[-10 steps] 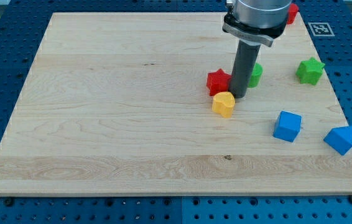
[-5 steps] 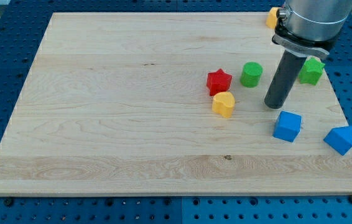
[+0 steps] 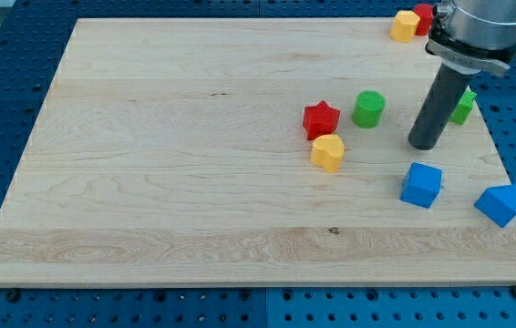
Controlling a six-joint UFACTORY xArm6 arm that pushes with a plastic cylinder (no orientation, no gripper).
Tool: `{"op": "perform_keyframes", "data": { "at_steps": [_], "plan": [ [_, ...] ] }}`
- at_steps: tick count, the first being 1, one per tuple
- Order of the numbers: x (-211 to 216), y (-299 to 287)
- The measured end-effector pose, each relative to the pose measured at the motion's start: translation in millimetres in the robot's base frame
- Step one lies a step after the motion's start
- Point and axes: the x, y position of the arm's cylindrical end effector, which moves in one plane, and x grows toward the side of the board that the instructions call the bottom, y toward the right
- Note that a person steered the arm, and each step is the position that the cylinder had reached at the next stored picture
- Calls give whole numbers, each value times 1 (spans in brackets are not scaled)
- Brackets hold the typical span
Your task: Move your arm to the right and up towards the top
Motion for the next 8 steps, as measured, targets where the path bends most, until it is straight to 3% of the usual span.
{"op": "perform_keyframes", "data": {
  "at_steps": [8],
  "plan": [
    [-71,4]
  ]
}}
